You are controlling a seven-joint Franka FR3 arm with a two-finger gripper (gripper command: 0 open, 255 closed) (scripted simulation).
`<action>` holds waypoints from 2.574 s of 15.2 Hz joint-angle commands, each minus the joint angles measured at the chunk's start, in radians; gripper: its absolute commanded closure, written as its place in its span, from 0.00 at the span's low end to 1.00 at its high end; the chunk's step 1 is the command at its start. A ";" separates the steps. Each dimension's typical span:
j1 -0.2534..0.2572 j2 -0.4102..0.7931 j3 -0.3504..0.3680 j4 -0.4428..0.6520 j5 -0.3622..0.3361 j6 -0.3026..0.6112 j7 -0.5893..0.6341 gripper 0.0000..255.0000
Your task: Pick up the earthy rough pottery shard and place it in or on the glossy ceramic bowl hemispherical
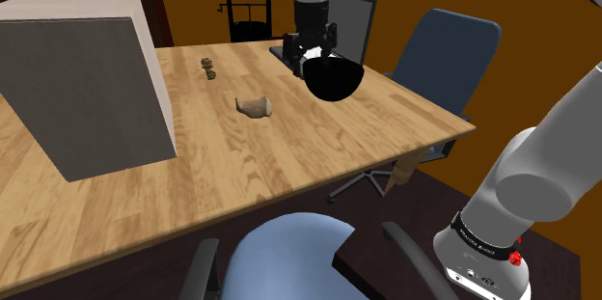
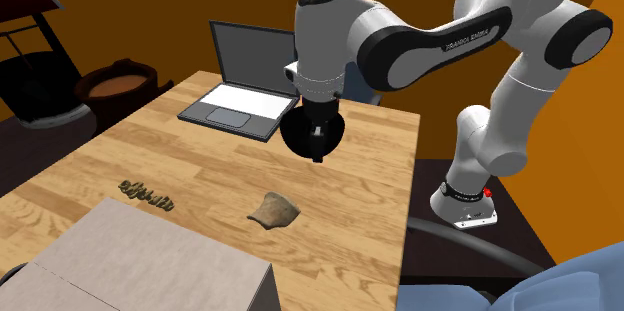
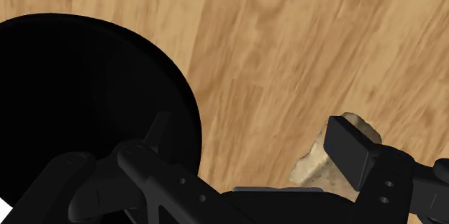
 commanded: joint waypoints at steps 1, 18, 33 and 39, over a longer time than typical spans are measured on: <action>0.007 0.075 0.020 0.065 -0.014 0.009 0.059 0.00; 0.050 0.395 0.038 0.310 -0.104 0.079 0.234 0.00; 0.050 0.395 0.038 0.310 -0.104 0.079 0.234 1.00; -0.035 0.202 0.115 -0.109 0.043 0.727 -0.505 0.00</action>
